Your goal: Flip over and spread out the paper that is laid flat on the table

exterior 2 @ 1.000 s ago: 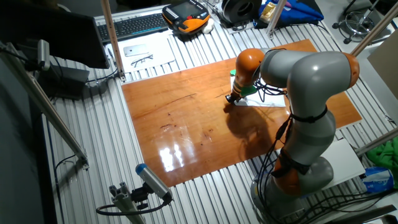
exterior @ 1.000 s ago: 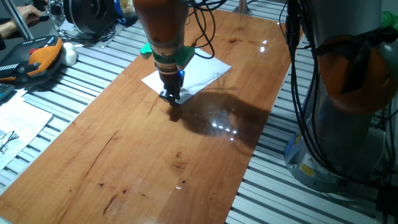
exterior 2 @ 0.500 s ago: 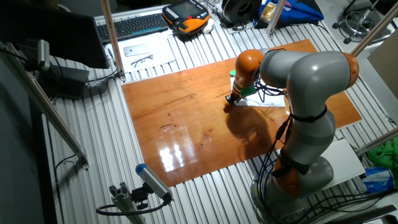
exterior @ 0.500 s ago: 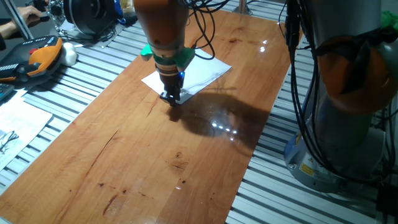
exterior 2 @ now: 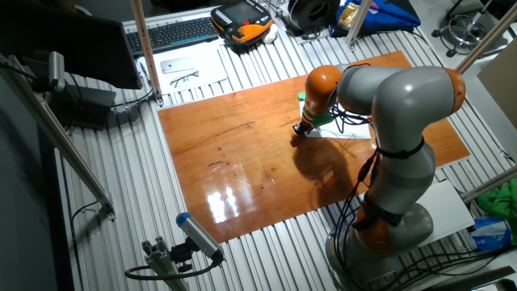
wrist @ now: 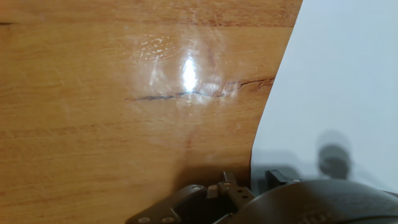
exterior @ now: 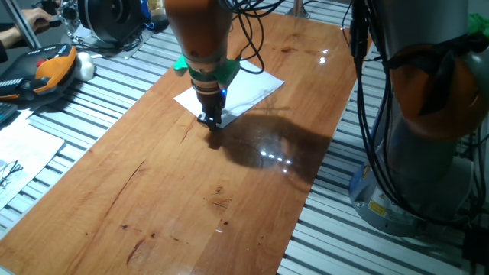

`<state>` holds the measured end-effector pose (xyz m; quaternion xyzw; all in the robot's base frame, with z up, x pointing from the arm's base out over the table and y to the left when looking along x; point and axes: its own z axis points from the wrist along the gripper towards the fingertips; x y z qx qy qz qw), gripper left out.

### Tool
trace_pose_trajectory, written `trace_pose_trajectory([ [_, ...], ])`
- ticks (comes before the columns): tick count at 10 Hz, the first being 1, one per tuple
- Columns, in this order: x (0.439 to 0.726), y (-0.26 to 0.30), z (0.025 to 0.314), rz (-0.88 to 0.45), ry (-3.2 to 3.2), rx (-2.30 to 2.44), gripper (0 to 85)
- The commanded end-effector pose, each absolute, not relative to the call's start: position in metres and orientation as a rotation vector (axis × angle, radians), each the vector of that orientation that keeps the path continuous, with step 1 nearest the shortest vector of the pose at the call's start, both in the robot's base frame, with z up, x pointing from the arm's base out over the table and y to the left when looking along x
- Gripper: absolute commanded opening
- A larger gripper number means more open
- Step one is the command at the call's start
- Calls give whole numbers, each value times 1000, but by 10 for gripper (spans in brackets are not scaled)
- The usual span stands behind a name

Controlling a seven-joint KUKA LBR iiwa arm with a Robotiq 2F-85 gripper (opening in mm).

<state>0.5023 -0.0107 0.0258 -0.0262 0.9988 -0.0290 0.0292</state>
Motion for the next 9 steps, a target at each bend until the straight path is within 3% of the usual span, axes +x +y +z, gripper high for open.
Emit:
trace_pose_trajectory([
  [1, 502, -11, 26, -90, 3082, -81, 170],
  [7, 504, -13, 27, -115, 3083, -153, 170],
  [8, 503, -13, 26, -118, 3083, -162, 0],
  [9, 503, -14, 26, -118, 3083, -170, 0],
])
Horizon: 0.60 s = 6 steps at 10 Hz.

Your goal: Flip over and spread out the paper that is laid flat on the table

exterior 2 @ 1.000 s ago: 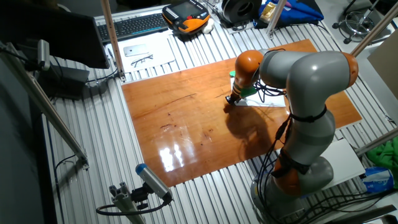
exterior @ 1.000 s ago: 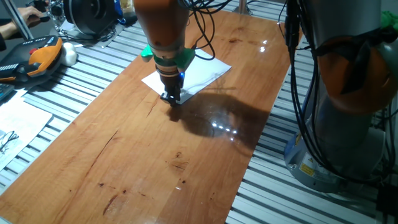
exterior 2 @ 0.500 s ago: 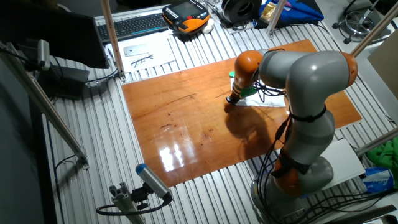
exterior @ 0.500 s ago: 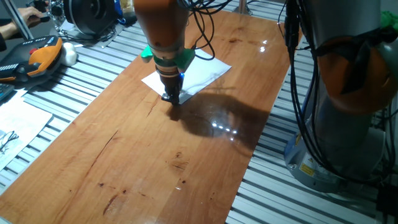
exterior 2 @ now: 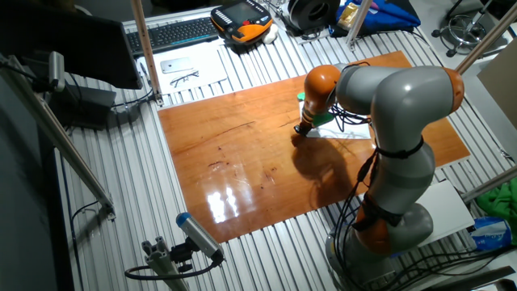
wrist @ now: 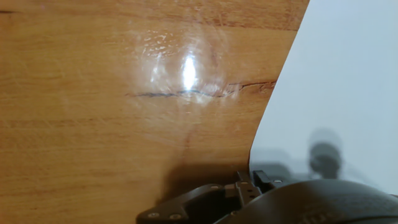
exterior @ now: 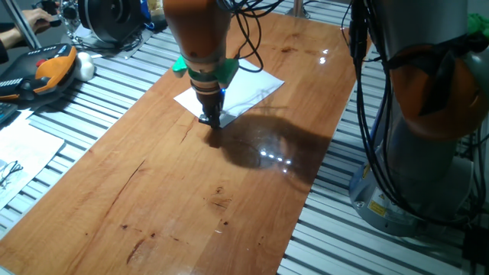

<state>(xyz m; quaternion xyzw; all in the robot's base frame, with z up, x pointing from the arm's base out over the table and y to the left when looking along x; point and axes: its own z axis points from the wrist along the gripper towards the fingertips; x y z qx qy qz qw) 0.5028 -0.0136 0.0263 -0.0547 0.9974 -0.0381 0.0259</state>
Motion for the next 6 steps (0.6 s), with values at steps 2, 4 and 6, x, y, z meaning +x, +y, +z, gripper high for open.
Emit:
trace_pose_trajectory([
  [2, 502, -14, 26, -111, 3089, -174, 0],
  [4, 501, -14, 26, -111, 3082, -160, 0],
  [6, 502, -12, 34, -101, 3064, -134, 0],
])
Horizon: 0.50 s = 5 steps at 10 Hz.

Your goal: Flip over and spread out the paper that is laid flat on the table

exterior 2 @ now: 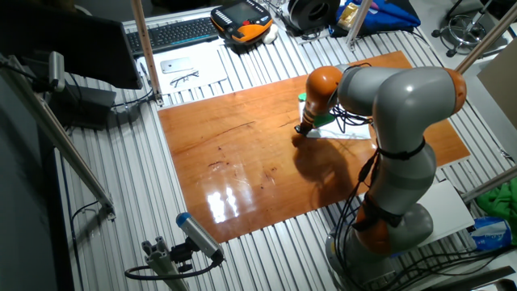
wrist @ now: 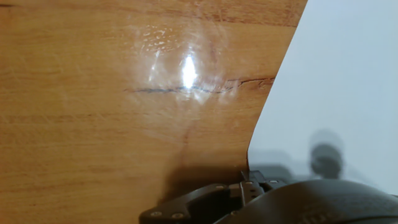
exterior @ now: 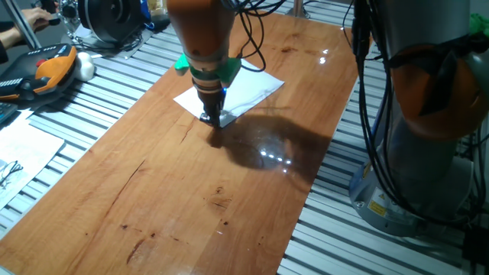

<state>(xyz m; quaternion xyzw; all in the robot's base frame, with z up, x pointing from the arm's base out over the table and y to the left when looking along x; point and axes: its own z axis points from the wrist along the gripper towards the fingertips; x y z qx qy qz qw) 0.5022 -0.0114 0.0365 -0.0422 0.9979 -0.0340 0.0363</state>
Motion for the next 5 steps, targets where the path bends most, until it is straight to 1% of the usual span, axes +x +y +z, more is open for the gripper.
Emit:
trace_pose_trajectory([
  [1, 503, -9, 45, -98, 3063, -122, 0],
  [3, 505, -2, 63, -45, 3064, -89, 0],
  [5, 508, 8, 91, -49, 3056, -64, 0],
])
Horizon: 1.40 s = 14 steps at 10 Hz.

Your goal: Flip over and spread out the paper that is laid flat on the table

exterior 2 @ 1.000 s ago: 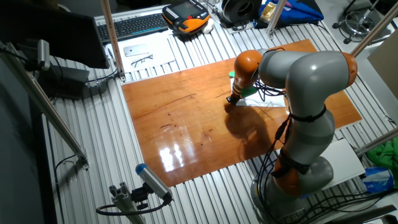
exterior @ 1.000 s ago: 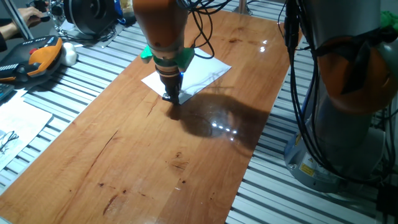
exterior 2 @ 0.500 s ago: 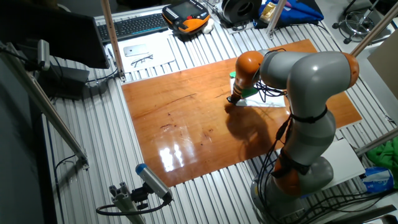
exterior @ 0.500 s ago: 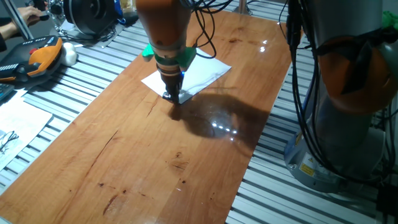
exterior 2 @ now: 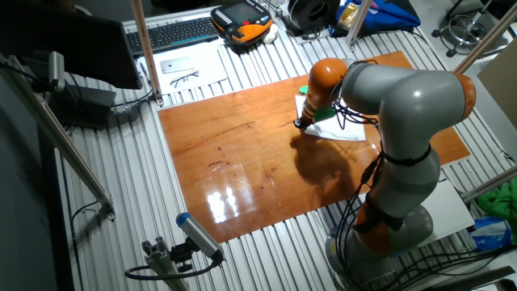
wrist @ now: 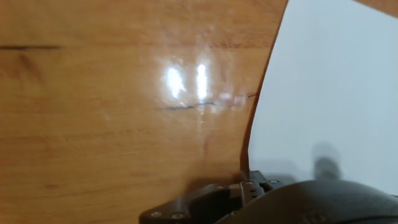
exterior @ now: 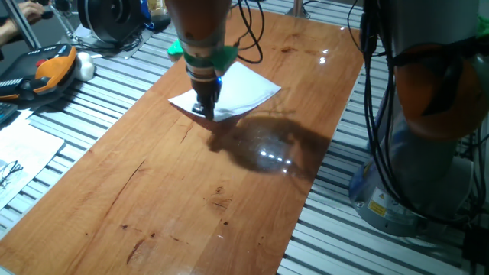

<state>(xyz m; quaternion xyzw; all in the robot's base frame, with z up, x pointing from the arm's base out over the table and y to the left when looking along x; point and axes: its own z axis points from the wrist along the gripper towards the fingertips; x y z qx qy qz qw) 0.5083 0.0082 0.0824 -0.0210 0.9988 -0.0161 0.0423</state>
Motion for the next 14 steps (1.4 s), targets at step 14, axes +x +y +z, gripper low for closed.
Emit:
trace_pose_trajectory([
  [14, 515, 35, 220, 16, 3078, 44, 0],
])
